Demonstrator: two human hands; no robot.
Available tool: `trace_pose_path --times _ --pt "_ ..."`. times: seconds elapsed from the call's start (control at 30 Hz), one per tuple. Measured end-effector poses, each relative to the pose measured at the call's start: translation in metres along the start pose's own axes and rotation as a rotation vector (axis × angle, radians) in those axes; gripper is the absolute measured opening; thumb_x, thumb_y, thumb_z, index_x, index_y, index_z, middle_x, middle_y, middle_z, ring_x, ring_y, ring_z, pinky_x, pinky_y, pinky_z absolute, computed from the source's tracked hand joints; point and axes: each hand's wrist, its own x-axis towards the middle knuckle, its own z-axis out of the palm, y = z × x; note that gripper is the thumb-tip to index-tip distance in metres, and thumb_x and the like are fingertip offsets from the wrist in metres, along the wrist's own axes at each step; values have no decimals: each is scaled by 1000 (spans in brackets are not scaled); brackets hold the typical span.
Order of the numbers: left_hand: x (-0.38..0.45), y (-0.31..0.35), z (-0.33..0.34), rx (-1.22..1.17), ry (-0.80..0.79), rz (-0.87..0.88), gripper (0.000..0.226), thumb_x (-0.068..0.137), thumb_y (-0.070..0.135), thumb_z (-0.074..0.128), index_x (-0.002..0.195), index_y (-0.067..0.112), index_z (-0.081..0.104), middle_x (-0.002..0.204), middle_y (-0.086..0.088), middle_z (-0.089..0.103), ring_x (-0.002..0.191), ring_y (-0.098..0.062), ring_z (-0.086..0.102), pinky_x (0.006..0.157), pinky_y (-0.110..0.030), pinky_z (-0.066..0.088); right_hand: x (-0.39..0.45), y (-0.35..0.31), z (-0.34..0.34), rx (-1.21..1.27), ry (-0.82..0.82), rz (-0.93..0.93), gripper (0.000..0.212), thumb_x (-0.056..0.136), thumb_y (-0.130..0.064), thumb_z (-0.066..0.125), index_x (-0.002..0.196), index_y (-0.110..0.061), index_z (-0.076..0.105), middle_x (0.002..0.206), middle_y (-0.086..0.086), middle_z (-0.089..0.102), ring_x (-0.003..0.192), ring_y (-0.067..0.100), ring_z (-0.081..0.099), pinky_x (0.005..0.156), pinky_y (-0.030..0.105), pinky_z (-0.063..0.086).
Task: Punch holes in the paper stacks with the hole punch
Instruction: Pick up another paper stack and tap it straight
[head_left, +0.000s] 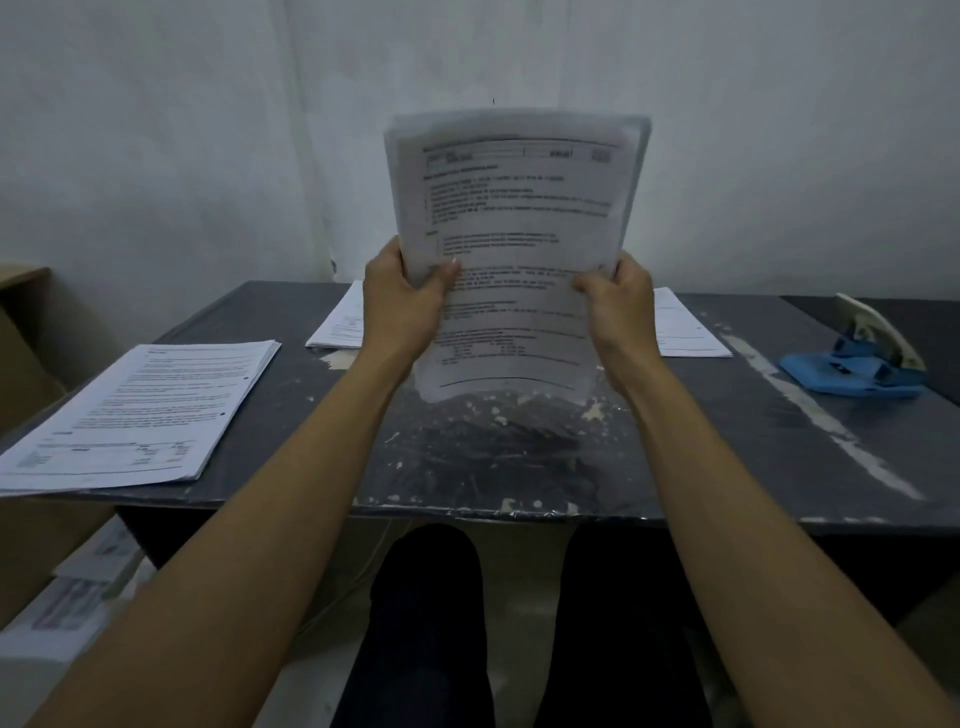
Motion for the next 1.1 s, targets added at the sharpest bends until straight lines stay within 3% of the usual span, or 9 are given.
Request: trace_pose_path --times 0.1,0.2,0.27,0.37,0.43,0.6,0.83,1.0,1.1 --pt "-16 -13 9 48 -57 -81 29 94 22 69 121 14 66 108 7 72 97 -9 70 85 -34 60 -13 18 3 -102 -41 45 21 88 -15 56 108 -18 62 91 -13 64 81 2 59 57 11 44" --pt "-30 -25 14 67 -76 -94 30 99 22 63 126 11 65 115 0 71 103 -15 69 92 -41 58 -25 35 5 -102 -99 37 27 98 -15 53 124 -20 58 108 -10 65 95 4 60 77 17 48" --pt "-26 -22 14 52 -46 -74 31 99 21 62 128 10 64 117 -3 71 105 -17 68 93 -40 58 -22 31 4 -78 -81 12 23 100 -16 53 122 -20 57 113 -6 64 100 9 61 83 20 49" --pt "-15 -12 14 14 -23 -40 27 99 22 62 124 13 65 112 2 72 101 -11 70 89 -35 59 -13 17 2 -61 -53 -41 14 98 -16 55 111 -22 57 101 -13 64 87 -8 61 68 6 46" --pt "-12 -12 14 -9 -16 -63 25 95 24 66 120 18 67 108 6 73 98 -8 70 88 -35 60 -11 14 1 -41 -50 -45 17 94 -14 60 110 -20 59 98 -15 65 80 -14 61 65 5 47" --pt "-14 -21 4 46 -33 -96 29 89 31 74 112 18 62 110 4 71 98 -12 70 85 -41 61 -14 28 -9 -57 -92 96 28 84 -16 71 110 -21 60 103 -9 68 95 10 66 81 31 56" --pt "-2 -11 -4 -39 -74 -50 20 94 32 65 110 21 58 113 3 71 99 -12 71 85 -40 61 2 14 -20 1 -69 64 31 67 -29 76 92 -19 61 93 -1 69 86 18 68 68 33 57" --pt "-10 -15 7 -103 -94 -61 27 97 32 63 120 19 55 115 2 70 98 -10 71 79 -31 61 4 8 -11 48 -108 98 42 63 -25 70 103 -17 65 98 -2 71 90 17 68 63 26 55" --pt "-10 -17 7 -101 -111 -54 27 100 36 57 121 21 51 112 8 69 94 -3 71 72 -23 59 3 14 -12 24 -120 117 42 63 -25 66 103 -12 67 101 5 72 95 24 68 73 39 60"
